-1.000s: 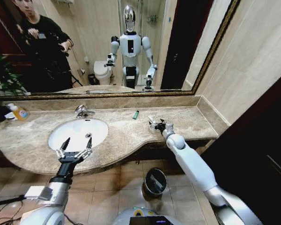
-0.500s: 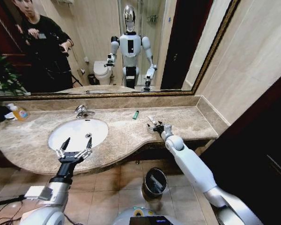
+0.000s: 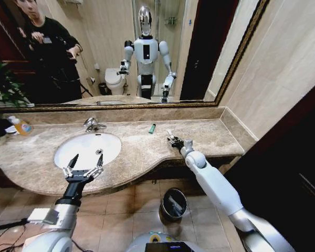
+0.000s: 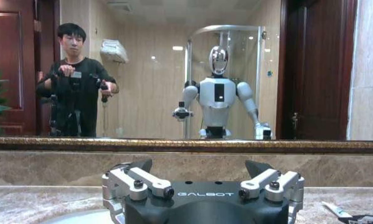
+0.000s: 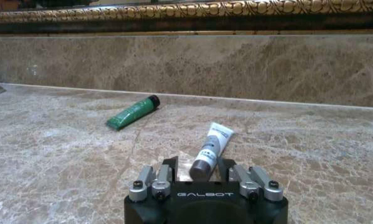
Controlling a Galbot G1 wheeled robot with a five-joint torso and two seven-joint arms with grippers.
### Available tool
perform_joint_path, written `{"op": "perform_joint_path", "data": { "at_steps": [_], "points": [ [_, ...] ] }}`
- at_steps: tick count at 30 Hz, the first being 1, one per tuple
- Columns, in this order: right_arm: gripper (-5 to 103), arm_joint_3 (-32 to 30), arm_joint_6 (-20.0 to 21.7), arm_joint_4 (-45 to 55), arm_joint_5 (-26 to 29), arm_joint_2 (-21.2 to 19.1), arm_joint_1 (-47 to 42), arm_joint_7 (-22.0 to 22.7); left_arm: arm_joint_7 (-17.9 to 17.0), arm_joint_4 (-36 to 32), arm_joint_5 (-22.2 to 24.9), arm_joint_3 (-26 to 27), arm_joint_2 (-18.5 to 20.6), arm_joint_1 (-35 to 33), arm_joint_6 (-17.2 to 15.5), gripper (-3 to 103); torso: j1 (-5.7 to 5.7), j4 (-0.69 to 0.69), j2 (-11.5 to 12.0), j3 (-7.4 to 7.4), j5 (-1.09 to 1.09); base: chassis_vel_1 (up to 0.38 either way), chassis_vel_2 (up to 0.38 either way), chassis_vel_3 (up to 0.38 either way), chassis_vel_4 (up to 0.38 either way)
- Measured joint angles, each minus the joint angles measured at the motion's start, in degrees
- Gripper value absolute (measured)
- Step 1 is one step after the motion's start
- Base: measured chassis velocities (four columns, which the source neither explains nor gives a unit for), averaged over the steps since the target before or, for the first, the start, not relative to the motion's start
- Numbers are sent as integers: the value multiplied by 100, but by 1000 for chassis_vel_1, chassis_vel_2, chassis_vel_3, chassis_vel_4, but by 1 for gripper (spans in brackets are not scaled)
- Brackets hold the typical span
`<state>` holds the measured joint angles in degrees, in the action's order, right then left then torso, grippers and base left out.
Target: Pick up the trash from the sink and place it in the trash bin.
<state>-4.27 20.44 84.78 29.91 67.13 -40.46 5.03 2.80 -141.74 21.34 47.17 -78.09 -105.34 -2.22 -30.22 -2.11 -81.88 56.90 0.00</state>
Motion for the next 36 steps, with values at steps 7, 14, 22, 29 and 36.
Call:
{"op": "perform_joint_path", "data": {
  "at_steps": [7,14,22,29,36],
  "points": [
    [29,11,9,0,-8,2,15,29,0,0,0,0,0,0,0,100,0,0,-1,0,0,0,0,0,0],
    [16,15,6,-16,-57,6,12,31,0,0,0,0,0,0,0,100,0,0,-1,0,0,0,0,0,0],
    [3,81,2,134,-55,8,-28,81,0,0,0,0,0,0,0,100,0,0,-1,0,0,0,0,0,0],
    [0,93,58,470,5,-67,-171,254,0,0,0,0,0,0,0,100,0,0,-1,0,0,0,0,0,0],
    [0,28,17,748,2,-140,-367,393,0,0,0,0,0,0,0,100,0,0,-1,0,1,0,0,0,0]
  ]
}}
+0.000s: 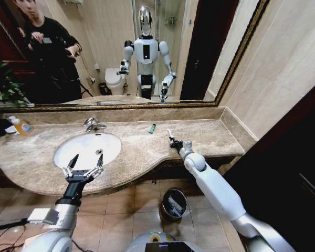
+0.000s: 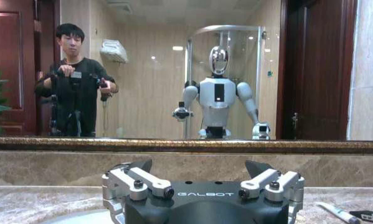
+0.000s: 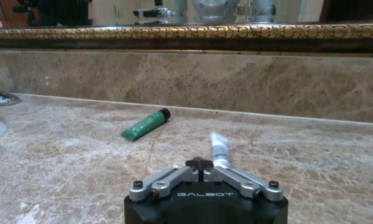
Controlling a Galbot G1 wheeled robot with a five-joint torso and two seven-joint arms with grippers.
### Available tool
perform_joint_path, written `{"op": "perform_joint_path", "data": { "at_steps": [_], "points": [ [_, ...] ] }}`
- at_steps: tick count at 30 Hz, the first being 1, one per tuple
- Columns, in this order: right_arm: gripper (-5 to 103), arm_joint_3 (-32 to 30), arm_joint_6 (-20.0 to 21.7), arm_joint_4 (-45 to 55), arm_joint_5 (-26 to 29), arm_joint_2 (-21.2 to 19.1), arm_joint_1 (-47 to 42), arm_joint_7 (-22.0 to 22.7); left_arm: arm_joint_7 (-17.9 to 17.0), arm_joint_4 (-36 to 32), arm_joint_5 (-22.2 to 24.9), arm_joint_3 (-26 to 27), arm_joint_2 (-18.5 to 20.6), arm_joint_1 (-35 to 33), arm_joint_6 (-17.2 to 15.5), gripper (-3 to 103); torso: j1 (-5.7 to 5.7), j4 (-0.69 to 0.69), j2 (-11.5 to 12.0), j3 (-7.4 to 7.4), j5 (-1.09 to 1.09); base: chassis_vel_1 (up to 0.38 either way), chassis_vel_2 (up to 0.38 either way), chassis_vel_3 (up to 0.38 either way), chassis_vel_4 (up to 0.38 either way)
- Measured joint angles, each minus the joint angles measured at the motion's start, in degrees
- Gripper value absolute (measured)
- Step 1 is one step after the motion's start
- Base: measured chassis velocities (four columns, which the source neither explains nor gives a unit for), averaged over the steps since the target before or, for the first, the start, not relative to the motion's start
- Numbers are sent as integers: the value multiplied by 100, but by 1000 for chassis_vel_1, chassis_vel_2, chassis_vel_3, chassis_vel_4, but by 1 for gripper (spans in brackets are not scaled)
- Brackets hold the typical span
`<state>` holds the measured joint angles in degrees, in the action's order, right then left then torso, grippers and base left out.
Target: Pick up the trash from the sink and place it in the trash bin.
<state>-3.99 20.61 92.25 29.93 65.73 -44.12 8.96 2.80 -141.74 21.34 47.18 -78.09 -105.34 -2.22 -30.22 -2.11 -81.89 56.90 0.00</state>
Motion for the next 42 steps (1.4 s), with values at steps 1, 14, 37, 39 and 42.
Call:
{"op": "perform_joint_path", "data": {
  "at_steps": [1,14,37,39,42],
  "points": [
    [-2,-8,-2,3,-5,-2,-13,26,0,0,0,0,0,0,0,100,0,0,0,0,0,0,0,0,0],
    [41,26,-85,-276,-57,97,162,122,0,0,0,0,0,0,0,100,0,0,1,0,0,0,0,0,0],
    [76,142,-50,-784,-98,215,413,204,0,0,0,0,0,0,0,100,0,0,1,0,0,0,0,0,0],
    [76,148,-50,-784,-96,218,420,204,0,0,0,0,0,0,0,100,0,0,1,0,-1,0,0,0,0],
    [65,158,-49,-787,-95,229,426,204,0,0,0,0,0,0,0,100,0,0,1,0,0,0,0,0,0]
  ]
}}
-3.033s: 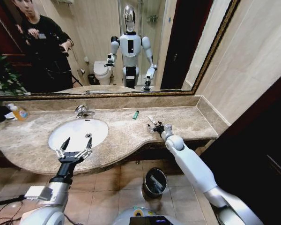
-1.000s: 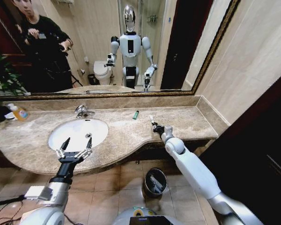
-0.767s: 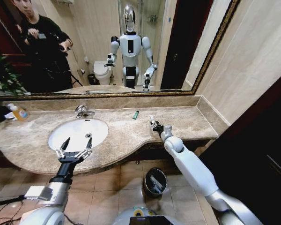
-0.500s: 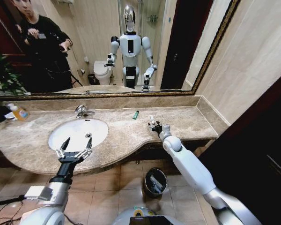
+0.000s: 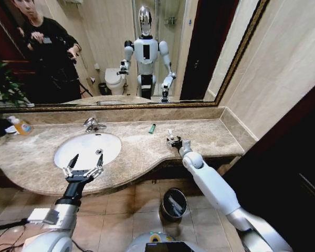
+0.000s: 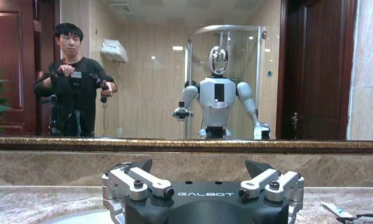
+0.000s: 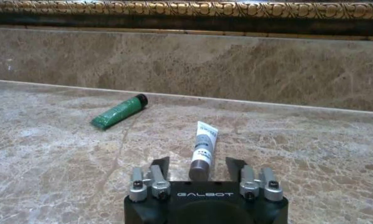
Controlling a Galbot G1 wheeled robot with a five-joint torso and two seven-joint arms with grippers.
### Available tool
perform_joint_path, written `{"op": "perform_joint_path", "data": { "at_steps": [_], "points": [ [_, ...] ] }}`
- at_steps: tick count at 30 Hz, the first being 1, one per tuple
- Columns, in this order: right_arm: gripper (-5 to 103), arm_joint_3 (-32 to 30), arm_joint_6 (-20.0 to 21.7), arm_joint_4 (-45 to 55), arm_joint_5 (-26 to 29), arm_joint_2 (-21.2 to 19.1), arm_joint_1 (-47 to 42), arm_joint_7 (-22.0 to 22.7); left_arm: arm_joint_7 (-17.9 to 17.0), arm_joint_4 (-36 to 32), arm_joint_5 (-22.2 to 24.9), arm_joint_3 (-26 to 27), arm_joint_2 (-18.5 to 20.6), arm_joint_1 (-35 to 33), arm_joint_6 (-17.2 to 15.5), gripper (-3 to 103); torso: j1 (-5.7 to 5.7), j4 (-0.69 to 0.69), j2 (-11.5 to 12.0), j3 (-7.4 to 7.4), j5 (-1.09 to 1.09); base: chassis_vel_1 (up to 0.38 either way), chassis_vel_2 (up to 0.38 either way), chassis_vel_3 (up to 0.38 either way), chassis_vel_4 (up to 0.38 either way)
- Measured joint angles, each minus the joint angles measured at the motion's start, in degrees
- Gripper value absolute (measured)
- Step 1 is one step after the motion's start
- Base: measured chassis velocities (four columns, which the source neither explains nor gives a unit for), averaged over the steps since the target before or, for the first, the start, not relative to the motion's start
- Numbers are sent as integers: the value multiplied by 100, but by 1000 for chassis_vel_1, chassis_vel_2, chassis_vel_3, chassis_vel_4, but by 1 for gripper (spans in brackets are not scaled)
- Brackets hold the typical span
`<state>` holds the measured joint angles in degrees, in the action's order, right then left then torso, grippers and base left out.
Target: Pick up the trash from the sink and place it in the trash bin.
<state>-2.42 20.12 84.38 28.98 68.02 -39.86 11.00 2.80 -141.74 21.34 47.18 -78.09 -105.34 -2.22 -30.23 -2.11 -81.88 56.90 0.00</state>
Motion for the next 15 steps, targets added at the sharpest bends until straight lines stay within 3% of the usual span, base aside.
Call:
{"op": "perform_joint_path", "data": {
  "at_steps": [3,10,11,15],
  "points": [
    [48,1,1,-6,2,34,-8,4,0,0,0,0,0,0,0,100,0,0,0,0,0,0,0,0,0],
    [32,-32,-47,-45,-14,42,-67,-41,0,0,0,0,0,0,0,100,0,0,0,0,0,0,0,0,0],
    [21,-35,-56,-50,-22,42,-69,-52,0,0,0,0,0,0,0,100,0,0,0,0,0,0,0,0,0],
    [18,-43,-83,-59,-43,35,-64,-70,0,0,0,0,0,0,0,100,0,0,0,0,0,0,0,0,0]
  ]
}}
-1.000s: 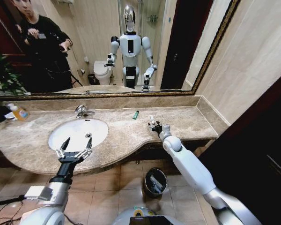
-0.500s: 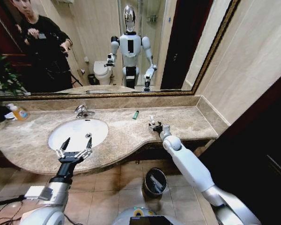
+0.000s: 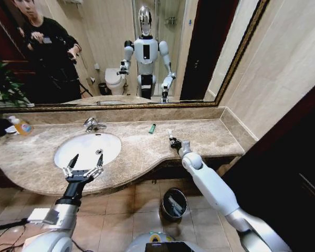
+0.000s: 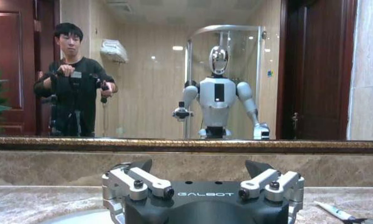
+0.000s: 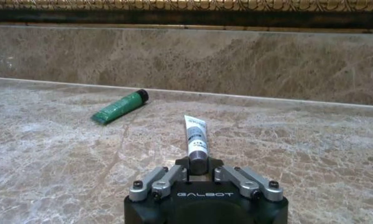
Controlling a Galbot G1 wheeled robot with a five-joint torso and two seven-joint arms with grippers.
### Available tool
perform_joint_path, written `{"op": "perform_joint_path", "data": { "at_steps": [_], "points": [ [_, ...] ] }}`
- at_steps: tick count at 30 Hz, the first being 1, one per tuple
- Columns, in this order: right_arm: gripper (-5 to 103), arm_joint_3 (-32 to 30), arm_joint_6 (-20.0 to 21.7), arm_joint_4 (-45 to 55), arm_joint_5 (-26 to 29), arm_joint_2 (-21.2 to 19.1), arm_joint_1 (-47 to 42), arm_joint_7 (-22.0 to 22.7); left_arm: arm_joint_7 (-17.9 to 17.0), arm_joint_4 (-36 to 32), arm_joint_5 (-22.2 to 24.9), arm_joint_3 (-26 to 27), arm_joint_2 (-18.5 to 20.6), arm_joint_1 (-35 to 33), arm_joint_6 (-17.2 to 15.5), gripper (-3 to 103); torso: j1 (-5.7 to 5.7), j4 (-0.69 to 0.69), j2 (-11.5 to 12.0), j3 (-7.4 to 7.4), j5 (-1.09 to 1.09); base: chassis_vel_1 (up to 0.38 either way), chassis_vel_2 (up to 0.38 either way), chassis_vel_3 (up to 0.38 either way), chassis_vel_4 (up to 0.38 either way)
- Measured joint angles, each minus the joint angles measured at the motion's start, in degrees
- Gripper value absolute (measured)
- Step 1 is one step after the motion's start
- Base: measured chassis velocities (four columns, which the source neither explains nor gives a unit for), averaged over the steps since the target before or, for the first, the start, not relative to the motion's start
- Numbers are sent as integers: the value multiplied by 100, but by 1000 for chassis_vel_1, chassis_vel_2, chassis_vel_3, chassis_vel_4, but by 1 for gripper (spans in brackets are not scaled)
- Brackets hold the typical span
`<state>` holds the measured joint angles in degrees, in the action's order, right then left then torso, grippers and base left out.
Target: Pick up the trash from the sink and place it in the trash bin.
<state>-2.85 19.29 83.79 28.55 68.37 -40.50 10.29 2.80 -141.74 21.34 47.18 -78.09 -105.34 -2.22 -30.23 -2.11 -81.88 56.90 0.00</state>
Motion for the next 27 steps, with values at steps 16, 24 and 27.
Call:
{"op": "perform_joint_path", "data": {
  "at_steps": [16,24,27],
  "points": [
    [18,-109,-75,900,-37,-281,-288,111,0,0,0,0,0,0,0,100,0,-1,-1,0,0,0,0,0,0],
    [18,-430,-48,1972,73,-616,-1164,115,0,0,0,1,0,0,0,100,0,0,-1,0,1,0,0,0,0],
    [18,-624,-35,2632,88,-802,-1733,126,-1,0,0,0,0,0,0,100,0,0,-1,-1,0,0,0,0,0]
  ]
}}
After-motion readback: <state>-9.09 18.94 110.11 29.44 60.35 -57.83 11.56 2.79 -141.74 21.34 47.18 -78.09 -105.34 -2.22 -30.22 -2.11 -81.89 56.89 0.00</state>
